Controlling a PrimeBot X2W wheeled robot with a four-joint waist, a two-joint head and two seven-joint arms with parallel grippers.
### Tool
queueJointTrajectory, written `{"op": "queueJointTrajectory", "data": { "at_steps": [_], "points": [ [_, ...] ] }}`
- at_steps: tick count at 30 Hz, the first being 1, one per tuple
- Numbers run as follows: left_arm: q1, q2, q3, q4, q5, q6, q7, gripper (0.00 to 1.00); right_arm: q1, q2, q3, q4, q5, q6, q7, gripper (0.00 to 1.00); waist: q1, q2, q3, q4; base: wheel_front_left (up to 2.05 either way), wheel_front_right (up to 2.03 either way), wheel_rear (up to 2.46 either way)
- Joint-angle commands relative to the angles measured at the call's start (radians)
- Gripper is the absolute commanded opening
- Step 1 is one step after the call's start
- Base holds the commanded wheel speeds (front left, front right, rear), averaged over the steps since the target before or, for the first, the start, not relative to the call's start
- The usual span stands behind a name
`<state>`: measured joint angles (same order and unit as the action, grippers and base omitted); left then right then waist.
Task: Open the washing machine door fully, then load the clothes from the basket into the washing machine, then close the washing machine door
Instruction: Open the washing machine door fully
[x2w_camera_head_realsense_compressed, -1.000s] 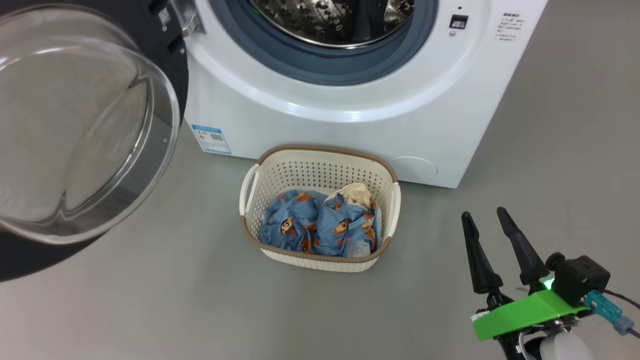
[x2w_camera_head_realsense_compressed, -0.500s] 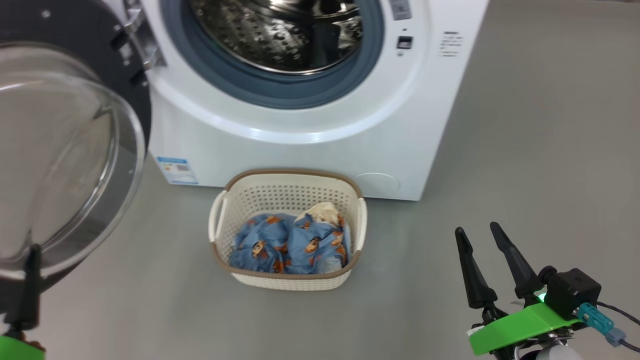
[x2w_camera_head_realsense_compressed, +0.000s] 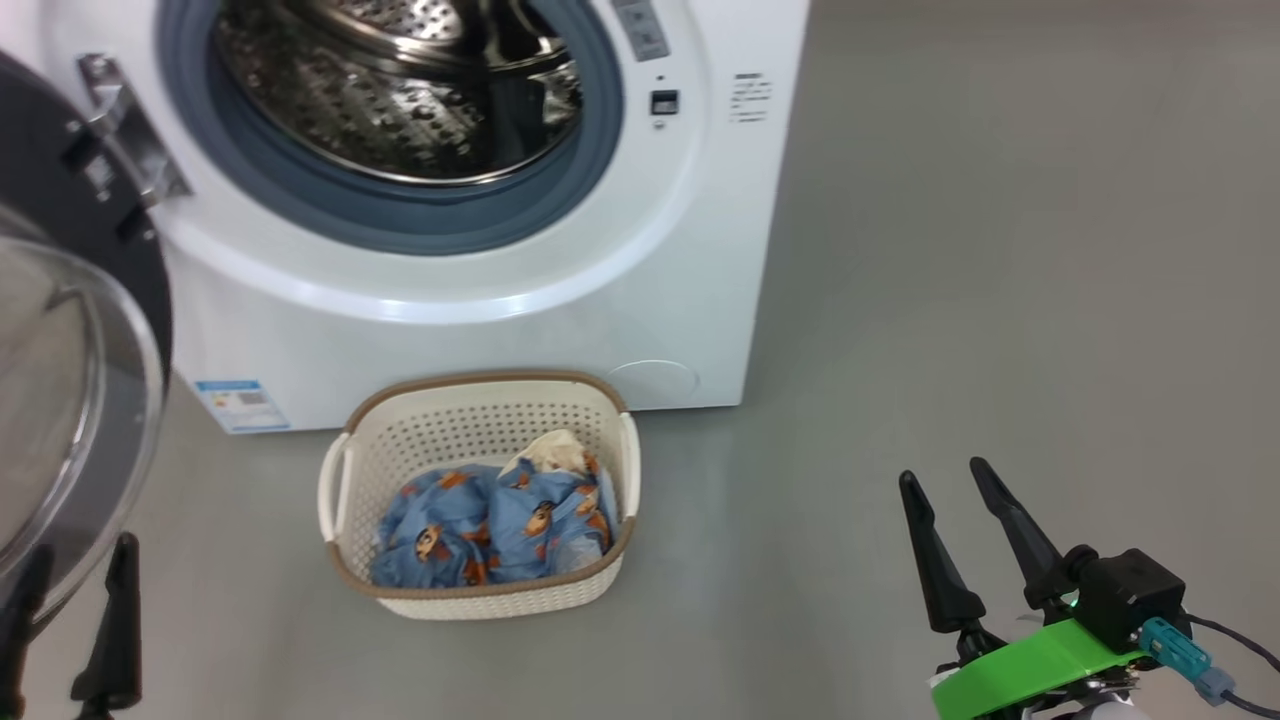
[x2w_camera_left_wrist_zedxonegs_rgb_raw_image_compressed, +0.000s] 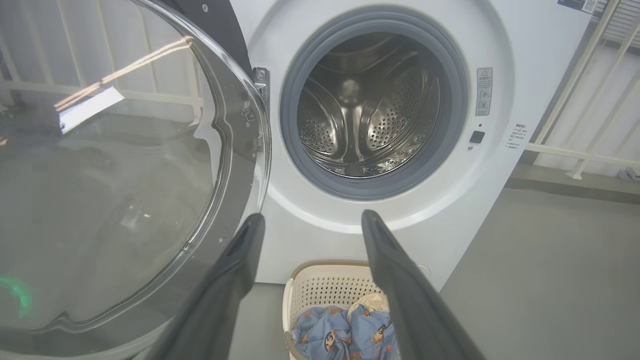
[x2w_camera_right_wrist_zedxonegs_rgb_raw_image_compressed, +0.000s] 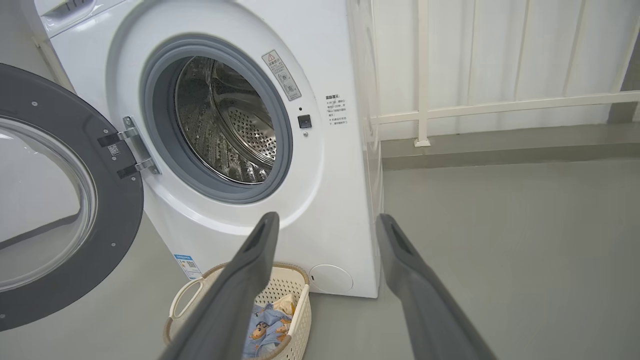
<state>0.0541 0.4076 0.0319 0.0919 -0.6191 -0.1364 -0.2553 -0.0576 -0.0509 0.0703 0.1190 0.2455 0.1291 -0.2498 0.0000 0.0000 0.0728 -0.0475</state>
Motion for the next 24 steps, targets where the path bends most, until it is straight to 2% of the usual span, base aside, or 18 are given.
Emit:
{"op": "queueJointTrajectory", "data": {
  "at_steps": [1,11,24],
  "points": [
    [-0.017,0.026,0.049,-0.030,0.013,0.006,-0.006,1.00,-0.007,0.001,0.018,-0.029,-0.012,0.002,-0.012,1.00,0.0000,0.0000,-0.010,-0.030,0.00,0.00,0.00],
    [0.027,-0.024,0.054,-0.055,0.061,0.006,-0.006,1.00,-0.012,0.001,-0.010,-0.043,-0.056,0.002,-0.012,1.00,0.0000,0.0000,-0.027,-0.077,0.00,0.00,0.00],
    [0.033,-0.047,0.051,-0.057,0.087,0.006,-0.006,1.00,-0.013,0.001,-0.025,-0.041,-0.077,0.002,-0.012,1.00,0.0000,0.0000,-0.044,-0.070,0.00,0.00,0.00]
  ]
}}
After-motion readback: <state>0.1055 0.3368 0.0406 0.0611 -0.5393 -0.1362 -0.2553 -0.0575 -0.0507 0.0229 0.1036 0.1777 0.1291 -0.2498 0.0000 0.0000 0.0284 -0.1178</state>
